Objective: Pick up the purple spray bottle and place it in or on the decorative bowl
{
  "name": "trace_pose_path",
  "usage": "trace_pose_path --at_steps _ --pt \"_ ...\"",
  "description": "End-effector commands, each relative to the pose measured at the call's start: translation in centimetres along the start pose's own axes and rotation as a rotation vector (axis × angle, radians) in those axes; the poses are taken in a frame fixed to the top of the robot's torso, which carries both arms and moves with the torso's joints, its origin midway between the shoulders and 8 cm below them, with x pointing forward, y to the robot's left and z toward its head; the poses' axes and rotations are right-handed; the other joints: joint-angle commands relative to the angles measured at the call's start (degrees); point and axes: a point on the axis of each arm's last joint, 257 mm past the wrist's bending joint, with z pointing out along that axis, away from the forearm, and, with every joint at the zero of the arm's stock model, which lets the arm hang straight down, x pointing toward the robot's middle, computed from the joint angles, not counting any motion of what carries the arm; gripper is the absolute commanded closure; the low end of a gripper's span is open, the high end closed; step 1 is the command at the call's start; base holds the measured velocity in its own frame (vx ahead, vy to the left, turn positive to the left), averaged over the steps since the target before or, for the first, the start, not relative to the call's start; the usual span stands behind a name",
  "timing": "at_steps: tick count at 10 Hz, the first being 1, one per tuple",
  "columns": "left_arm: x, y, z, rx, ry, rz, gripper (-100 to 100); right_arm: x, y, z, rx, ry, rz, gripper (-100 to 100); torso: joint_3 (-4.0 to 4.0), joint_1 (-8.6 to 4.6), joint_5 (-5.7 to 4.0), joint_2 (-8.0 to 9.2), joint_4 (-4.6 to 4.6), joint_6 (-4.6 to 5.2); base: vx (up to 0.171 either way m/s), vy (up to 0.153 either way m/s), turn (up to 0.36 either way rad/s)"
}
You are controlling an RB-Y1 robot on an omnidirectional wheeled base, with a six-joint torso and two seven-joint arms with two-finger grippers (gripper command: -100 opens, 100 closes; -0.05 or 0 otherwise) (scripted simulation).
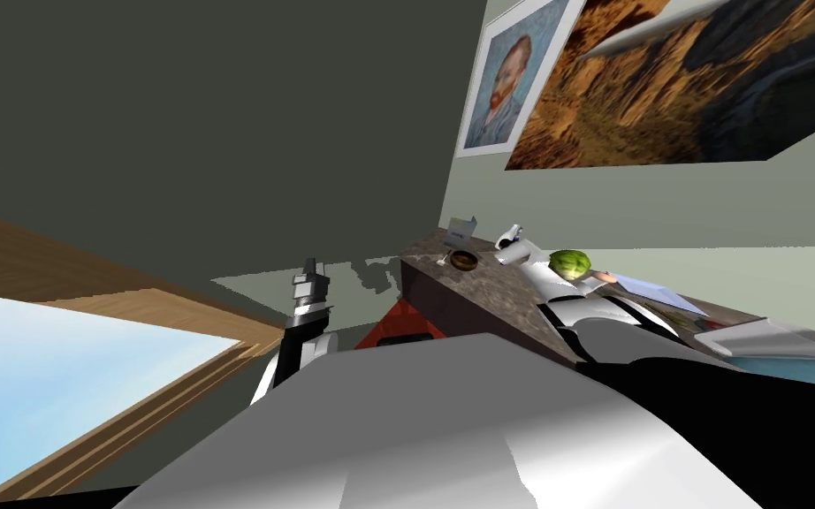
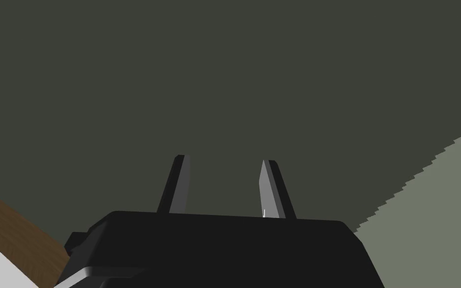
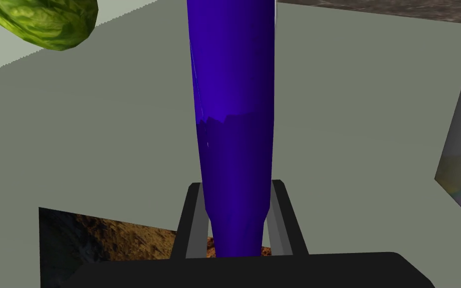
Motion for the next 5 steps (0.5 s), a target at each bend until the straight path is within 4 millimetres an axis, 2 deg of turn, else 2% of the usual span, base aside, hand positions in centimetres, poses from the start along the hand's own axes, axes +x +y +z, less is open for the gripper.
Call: trace_pose_path --at_steps 1,3,5 --pt "0.0 0.0 0.0 0.000 0.000 0.000 0 -0.7 0.0 0.1 0.011 0.007 0.009 100 0.00 0.00 0.00 0.00 0.00 0.00 -0.074 -0.006 0.058" --pt "0.0 0.0 0.0 0.000 0.000 0.000 0 -1.1 -0.6 0.4 0.052 0.048 0.022 100 -0.03 -0.02 -0.02 -0.08 0.00 0.01 -0.067 -0.013 0.148" --pt "0.0 0.0 0.0 0.000 0.000 0.000 0 -2.0 -0.3 0.5 0.063 0.062 0.042 100 -0.04 -0.08 -0.05 -0.11 0.00 0.04 -0.062 -0.008 0.118"
